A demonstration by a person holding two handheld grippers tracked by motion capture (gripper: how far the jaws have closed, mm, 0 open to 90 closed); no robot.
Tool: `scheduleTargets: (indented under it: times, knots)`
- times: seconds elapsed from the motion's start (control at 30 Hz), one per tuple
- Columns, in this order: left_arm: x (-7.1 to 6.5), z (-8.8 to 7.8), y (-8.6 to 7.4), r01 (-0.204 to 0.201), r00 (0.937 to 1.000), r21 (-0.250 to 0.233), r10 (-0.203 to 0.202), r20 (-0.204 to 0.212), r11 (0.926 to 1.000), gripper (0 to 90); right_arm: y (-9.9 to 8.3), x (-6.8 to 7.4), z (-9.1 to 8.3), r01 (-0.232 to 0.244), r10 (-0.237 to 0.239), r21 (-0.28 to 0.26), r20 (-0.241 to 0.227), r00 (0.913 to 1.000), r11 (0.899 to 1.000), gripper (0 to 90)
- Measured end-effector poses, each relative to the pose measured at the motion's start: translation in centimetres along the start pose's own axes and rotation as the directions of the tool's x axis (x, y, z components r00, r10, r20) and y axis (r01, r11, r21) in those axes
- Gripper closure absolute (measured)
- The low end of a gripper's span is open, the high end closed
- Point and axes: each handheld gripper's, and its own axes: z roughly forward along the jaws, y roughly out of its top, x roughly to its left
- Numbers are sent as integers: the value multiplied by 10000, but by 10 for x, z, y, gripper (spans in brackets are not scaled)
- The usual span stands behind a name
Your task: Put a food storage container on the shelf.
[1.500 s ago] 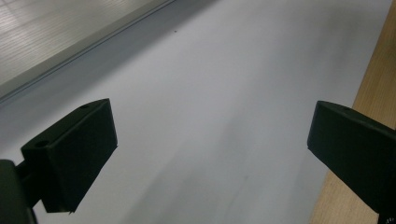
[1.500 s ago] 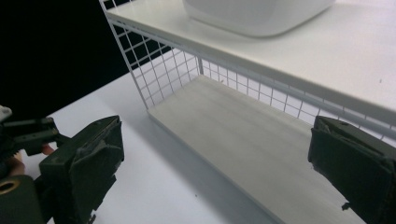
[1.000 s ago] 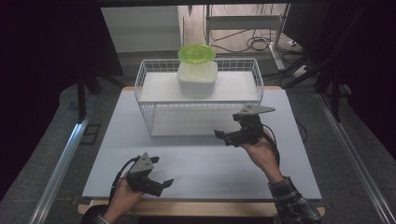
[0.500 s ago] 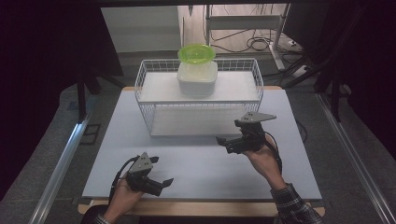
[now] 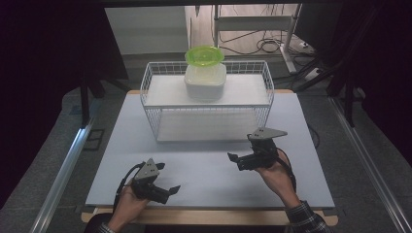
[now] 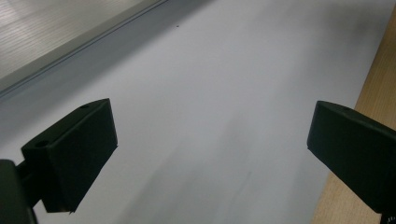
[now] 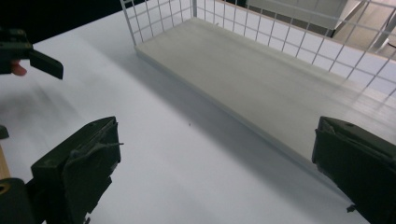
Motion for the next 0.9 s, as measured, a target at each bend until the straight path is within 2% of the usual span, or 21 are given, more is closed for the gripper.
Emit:
scheduleTargets:
  times: [0.37, 0.9]
  knots:
    - [0, 1, 0, -9, 10000, 64, 9, -28, 10000, 15, -21, -1, -8, -29, 30, -100, 87, 10000, 9999, 13]
    - [0, 2, -1, -43, 10000, 194, 44, -49, 9998, 15, -55, -7, -7, -243, 227, 522, 325, 9992, 9983, 9]
